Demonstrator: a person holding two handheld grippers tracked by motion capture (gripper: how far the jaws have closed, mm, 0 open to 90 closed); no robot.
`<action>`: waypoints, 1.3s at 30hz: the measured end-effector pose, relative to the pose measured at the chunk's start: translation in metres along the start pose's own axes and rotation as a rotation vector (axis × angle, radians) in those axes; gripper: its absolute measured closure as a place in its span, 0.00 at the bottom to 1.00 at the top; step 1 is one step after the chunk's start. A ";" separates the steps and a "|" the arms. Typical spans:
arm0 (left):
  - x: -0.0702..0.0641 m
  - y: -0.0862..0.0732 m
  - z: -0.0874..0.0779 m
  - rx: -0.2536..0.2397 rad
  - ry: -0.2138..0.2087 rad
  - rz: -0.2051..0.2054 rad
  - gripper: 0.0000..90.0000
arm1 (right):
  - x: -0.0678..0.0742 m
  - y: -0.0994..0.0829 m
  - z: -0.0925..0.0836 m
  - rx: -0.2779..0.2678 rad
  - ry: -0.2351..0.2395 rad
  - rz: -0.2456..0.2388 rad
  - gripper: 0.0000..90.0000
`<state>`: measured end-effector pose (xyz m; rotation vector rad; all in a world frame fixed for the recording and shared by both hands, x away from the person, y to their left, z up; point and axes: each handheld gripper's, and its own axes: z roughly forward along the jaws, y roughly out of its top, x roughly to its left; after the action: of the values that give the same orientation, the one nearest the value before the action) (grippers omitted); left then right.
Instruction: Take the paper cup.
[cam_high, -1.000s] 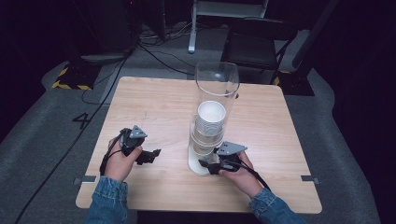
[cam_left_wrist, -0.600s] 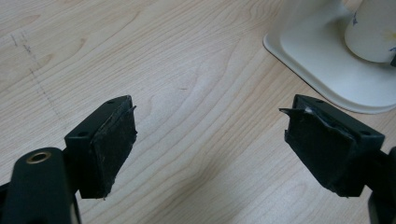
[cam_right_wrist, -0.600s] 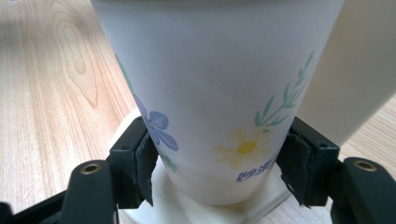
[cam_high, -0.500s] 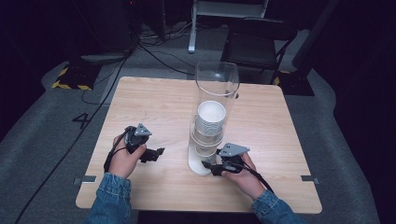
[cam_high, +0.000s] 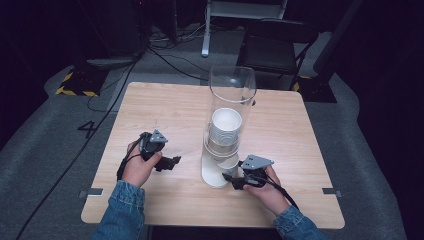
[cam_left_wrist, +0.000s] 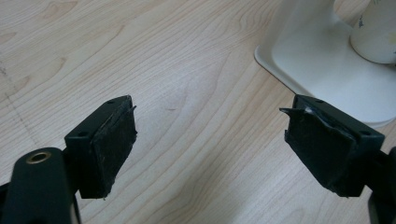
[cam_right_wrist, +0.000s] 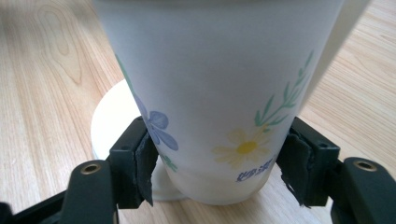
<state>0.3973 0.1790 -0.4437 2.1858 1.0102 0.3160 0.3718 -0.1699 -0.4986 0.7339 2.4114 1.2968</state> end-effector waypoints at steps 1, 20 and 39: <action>0.000 0.001 0.001 0.000 -0.005 0.000 0.18 | 0.000 -0.001 -0.001 0.002 -0.005 0.001 0.38; -0.003 0.012 0.013 0.006 -0.018 0.014 0.18 | -0.018 -0.008 -0.033 0.001 -0.067 0.041 0.38; 0.000 -0.002 0.000 0.012 0.016 -0.004 0.18 | -0.057 0.001 -0.055 -0.035 -0.169 0.163 0.38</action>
<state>0.3956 0.1799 -0.4449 2.1944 1.0278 0.3268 0.3921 -0.2399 -0.4661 1.0050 2.2290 1.2774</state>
